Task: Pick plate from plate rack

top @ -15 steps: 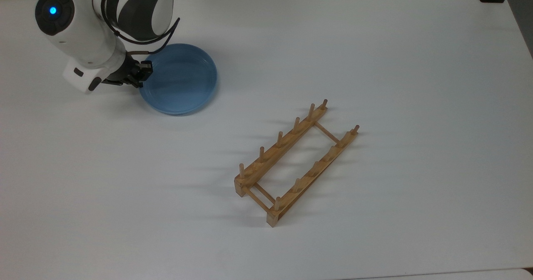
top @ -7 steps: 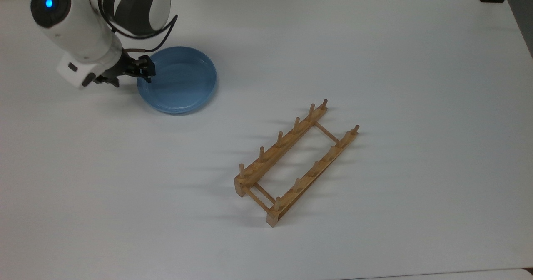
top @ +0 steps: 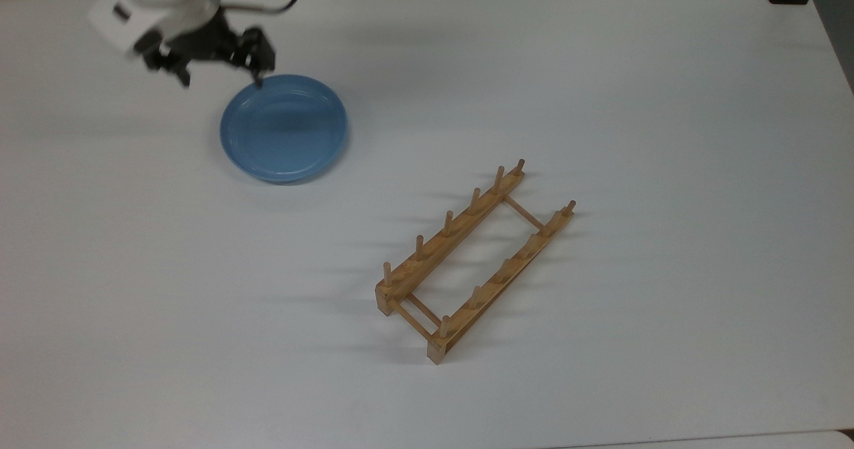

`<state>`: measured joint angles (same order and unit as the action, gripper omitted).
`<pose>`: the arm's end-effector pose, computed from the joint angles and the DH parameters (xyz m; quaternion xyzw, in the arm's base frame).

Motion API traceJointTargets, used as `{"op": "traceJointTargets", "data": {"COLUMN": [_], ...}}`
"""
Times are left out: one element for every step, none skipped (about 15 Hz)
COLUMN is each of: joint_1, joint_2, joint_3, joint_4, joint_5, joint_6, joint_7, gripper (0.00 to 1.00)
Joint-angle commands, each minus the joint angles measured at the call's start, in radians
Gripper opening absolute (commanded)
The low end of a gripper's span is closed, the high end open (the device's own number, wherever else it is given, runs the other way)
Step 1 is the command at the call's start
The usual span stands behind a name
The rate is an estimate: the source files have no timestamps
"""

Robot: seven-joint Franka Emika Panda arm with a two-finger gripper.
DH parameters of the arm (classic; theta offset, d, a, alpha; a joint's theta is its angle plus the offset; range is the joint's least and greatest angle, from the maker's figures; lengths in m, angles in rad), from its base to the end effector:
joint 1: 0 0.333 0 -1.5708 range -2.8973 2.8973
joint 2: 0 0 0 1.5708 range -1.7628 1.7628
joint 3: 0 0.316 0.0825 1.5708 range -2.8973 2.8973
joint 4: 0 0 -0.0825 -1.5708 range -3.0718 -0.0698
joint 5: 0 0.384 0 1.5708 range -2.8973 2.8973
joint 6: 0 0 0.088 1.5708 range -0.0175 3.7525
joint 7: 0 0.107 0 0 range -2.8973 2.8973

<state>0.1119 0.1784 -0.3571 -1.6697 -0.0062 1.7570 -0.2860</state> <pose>0.5902 -0.1346 0.4954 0.9984 0.0224 -0.0475 0.0224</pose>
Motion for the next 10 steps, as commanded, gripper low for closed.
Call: {"op": "traceJointTargets", "data": {"joint_1": [-0.004,-0.003,-0.003,-0.004,-0.004,-0.004,-0.004,-0.006,-0.008,-0.008], "joint_2": [-0.115,-0.126,-0.135,-0.145,-0.157,-0.164,-0.165,-0.16,-0.154,-0.154], "joint_3": [0.113,0.145,0.179,0.2,0.202,0.202,0.202,0.202,0.199,0.199], "joint_4": [-0.025,-0.025,-0.025,-0.025,-0.025,-0.024,-0.021,-0.01,-0.004,-0.001], "joint_5": [-0.07,-0.089,-0.113,-0.123,-0.118,-0.115,-0.115,-0.118,-0.117,-0.114], "joint_6": [-0.088,-0.106,-0.128,-0.149,-0.165,-0.169,-0.165,-0.154,-0.149,-0.137], "joint_7": [0.138,0.175,0.203,0.215,0.22,0.235,0.273,0.319,0.33,0.331], "gripper": [1.0,1.0,1.0,1.0,1.0,1.0,1.0,1.0,1.0,1.0]}}
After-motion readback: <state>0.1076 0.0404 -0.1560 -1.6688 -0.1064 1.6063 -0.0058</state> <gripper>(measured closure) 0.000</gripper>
